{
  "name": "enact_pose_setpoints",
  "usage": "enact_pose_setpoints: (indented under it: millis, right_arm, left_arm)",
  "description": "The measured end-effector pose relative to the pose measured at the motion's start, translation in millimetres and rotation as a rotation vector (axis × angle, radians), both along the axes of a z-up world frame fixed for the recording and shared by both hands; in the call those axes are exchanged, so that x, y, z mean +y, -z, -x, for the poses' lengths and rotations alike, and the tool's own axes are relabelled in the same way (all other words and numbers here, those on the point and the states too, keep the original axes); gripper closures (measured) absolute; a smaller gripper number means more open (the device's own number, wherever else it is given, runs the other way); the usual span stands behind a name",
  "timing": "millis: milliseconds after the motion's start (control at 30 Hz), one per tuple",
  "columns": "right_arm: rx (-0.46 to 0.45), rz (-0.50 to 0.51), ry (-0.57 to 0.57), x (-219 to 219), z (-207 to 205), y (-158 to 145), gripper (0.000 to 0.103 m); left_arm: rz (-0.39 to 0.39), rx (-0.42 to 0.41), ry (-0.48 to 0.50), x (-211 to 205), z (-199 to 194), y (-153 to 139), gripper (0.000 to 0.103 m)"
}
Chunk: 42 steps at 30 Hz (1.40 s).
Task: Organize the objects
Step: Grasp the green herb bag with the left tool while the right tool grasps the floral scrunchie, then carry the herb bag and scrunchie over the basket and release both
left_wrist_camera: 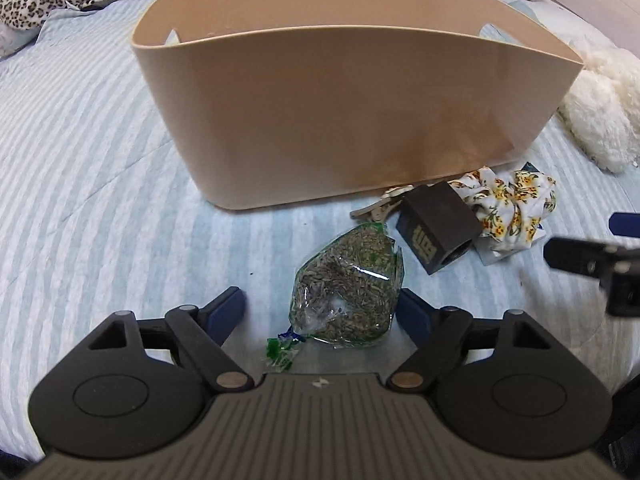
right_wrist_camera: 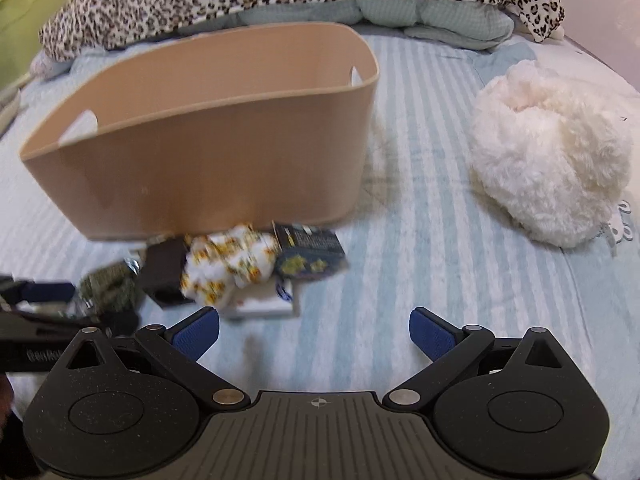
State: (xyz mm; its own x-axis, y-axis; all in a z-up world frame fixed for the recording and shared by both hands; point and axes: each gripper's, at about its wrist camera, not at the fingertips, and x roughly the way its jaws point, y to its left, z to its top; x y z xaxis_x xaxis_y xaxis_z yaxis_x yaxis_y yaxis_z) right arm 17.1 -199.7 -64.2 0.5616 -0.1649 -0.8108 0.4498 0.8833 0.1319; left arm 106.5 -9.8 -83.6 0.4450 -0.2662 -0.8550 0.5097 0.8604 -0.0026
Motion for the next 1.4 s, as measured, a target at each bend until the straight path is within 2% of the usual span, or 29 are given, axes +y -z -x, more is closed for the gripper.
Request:
enact_pose_setpoints:
  millis: [167, 267, 400, 433, 500, 600, 733, 800, 833, 967, 1033, 1400]
  right_arm:
    - [-0.026, -0.012, -0.013, 4, -15, -7, 0.001]
    - [0.006, -0.002, -0.018, 8, -25, -2, 0.016]
    - [0.031, -0.063, -0.006, 6, -32, 6, 0.035]
    - [0.032, -0.076, -0.005, 6, -33, 8, 0.039]
    - [0.033, -0.084, -0.007, 7, -34, 9, 0.044]
    - [0.027, -0.087, -0.018, 8, -36, 10, 0.055]
    - [0.01, -0.084, -0.025, 10, -34, 7, 0.081]
    - [-0.005, -0.067, -0.027, 11, -31, 5, 0.092]
    - [-0.008, -0.063, -0.031, 12, -29, 3, 0.095]
    - [-0.02, -0.072, -0.027, 9, -21, -1, 0.098]
    - [-0.028, -0.067, -0.022, 8, -16, -5, 0.098]
    - [-0.073, -0.073, -0.024, 7, 5, -27, 0.098]
  left_arm:
    - [0.024, 0.016, -0.007, 6, -4, 1, 0.02]
    - [0.037, 0.013, -0.007, 7, -4, 1, 0.02]
    - [0.038, -0.002, -0.001, 8, -3, 1, 0.023]
    - [0.039, -0.009, -0.003, 8, -4, 2, 0.025]
    - [0.028, -0.034, -0.006, 8, -3, 2, 0.037]
    - [0.026, -0.058, -0.005, 8, -2, 0, 0.049]
    - [0.036, -0.059, -0.007, 12, 1, -4, 0.052]
    - [0.038, -0.061, -0.007, 22, 5, -12, 0.053]
    - [0.037, -0.062, -0.008, 20, 6, -9, 0.053]
    - [0.042, -0.046, -0.022, 14, 3, -4, 0.055]
    - [0.049, -0.049, -0.025, 19, 11, -15, 0.055]
    - [0.084, -0.094, -0.029, 26, 17, -34, 0.055]
